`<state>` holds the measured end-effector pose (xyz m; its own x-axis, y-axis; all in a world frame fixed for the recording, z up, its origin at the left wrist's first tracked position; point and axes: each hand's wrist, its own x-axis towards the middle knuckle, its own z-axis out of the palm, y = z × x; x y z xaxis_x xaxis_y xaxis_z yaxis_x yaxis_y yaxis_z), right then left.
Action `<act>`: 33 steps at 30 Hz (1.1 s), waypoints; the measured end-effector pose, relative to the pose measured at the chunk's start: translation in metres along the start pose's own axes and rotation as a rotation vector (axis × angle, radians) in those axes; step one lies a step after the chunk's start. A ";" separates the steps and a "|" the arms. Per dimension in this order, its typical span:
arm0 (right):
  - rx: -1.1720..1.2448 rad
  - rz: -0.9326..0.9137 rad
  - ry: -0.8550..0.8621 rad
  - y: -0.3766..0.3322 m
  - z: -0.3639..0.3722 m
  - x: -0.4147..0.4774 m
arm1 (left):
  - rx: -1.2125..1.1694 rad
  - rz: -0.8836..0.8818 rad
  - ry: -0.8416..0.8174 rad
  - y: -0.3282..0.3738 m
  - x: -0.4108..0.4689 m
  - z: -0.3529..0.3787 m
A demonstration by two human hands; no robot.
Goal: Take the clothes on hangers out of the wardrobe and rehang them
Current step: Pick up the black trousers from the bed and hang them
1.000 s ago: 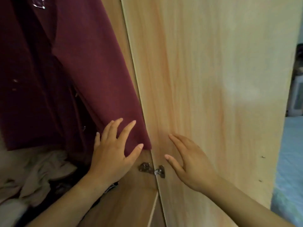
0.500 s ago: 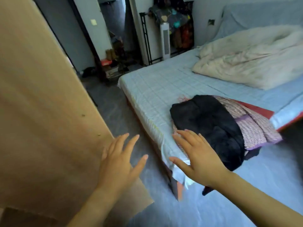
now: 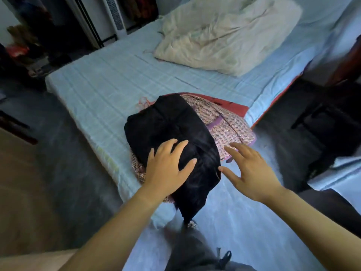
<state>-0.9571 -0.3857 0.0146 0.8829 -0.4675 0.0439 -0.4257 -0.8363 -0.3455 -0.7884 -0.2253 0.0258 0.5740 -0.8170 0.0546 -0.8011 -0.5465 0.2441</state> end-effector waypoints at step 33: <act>-0.203 -0.617 -0.527 0.064 0.200 0.596 | -0.091 -0.860 -0.147 -0.237 0.340 0.155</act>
<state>-0.4182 -0.6609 -0.1691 0.9247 0.2443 -0.2920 0.1817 -0.9572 -0.2254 -0.4296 -0.4021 -0.1641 0.9402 -0.1469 -0.3074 -0.0802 -0.9723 0.2195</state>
